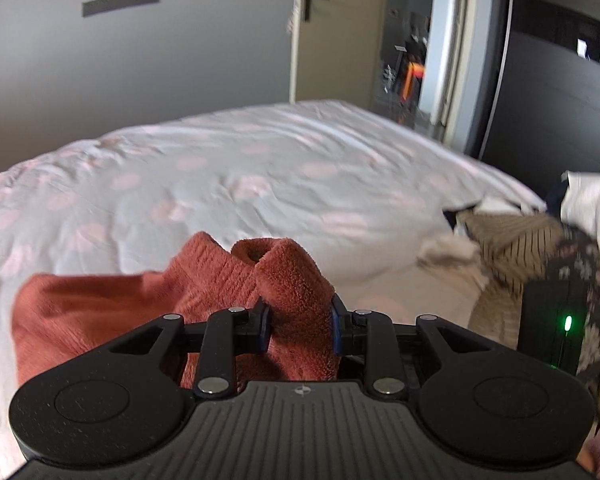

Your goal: Fold clothes

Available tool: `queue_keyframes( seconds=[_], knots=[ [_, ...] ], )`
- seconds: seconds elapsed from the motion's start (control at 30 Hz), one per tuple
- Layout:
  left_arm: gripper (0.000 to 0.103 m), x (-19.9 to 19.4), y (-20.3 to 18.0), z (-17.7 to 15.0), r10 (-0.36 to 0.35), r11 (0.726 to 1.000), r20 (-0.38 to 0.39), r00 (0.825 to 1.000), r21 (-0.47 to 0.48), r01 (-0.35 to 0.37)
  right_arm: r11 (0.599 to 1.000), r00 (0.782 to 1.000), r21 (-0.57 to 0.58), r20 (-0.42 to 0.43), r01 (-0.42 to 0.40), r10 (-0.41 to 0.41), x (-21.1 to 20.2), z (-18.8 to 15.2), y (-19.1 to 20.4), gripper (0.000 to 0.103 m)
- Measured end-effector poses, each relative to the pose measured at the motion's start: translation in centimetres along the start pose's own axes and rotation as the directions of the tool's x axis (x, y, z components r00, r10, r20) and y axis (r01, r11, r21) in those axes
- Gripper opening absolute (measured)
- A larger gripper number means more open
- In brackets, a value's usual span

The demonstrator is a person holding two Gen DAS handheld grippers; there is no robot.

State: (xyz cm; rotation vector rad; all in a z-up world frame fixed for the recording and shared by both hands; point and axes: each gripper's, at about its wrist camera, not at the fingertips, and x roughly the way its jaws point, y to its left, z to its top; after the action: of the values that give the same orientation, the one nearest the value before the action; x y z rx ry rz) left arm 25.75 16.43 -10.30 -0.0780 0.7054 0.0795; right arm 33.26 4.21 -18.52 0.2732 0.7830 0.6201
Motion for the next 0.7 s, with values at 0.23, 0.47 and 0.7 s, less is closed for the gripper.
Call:
queue_keyframes(
  seconds=[0.23,0.47,0.7],
  knots=[
    [0.026,1.1,0.5,-0.9,-0.076,0.995,-0.04,0.996,-0.062,0.073,0.998,0.998,-0.013,-0.039,0.054,-0.054,0.9,-0.1,-1.1,0.032],
    [0.041,-0.7,0.0,-1.6,-0.168,0.985,-0.075,0.983,-0.043,0.165,0.991,0.994,0.088,0.027,0.105,-0.108,-1.2,0.5,-3.2,0.032],
    [0.045,-4.6,1.8,-2.4,-0.052,0.999,-0.033,0.998,0.003,0.052,1.0,0.955,0.027,0.297,0.001,-0.009,-6.1,1.6,-0.9,0.032]
  ],
)
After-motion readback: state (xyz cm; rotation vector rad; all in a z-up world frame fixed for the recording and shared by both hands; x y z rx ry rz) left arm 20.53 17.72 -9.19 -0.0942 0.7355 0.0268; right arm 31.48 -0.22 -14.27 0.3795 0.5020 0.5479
